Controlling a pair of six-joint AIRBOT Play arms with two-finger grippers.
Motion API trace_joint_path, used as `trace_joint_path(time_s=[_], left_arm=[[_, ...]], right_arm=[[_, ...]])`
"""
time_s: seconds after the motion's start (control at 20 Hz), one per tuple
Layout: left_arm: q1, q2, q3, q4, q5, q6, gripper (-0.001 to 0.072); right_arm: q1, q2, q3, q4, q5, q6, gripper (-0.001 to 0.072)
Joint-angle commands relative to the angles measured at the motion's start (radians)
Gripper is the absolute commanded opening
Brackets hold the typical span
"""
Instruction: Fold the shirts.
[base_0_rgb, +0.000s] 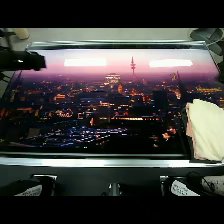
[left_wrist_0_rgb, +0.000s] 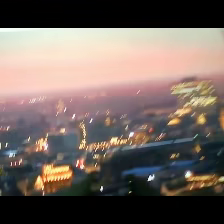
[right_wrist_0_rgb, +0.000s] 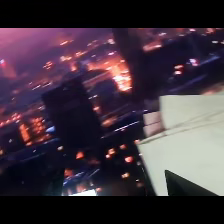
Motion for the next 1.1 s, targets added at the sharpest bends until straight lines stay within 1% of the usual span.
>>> trace_joint_path(time_s=[0.0, 0.05, 0.1, 0.2, 0.4, 1.05], left_arm=[[-0.08, -0.164, 0.03, 0.117, -0.306, -0.076, 0.0661], [-0.085, -0.192, 0.008, 0.114, -0.353, -0.092, 0.0661], [-0.089, -0.187, -0.028, 0.111, -0.333, -0.108, 0.0661], [-0.089, -0.153, -0.085, 0.112, -0.246, -0.17, 0.0662], [-0.087, -0.154, -0.084, 0.12, -0.249, -0.132, 0.0663], [-0.088, -0.167, -0.084, 0.119, -0.246, -0.131, 0.0663]], right_arm=[[0.283, -0.108, 0.041, -0.081, 0.145, 0.072, 0.0703], [0.303, -0.15, 0.041, -0.065, 0.212, 0.072, 0.0702], [0.304, -0.184, 0.041, -0.043, 0.276, 0.073, 0.0702], [0.304, -0.221, 0.041, -0.049, 0.323, 0.088, 0.0701], [0.304, -0.221, 0.041, -0.074, 0.328, 0.087, 0.0698], [0.304, -0.221, 0.041, -0.074, 0.329, 0.087, 0.0698]])
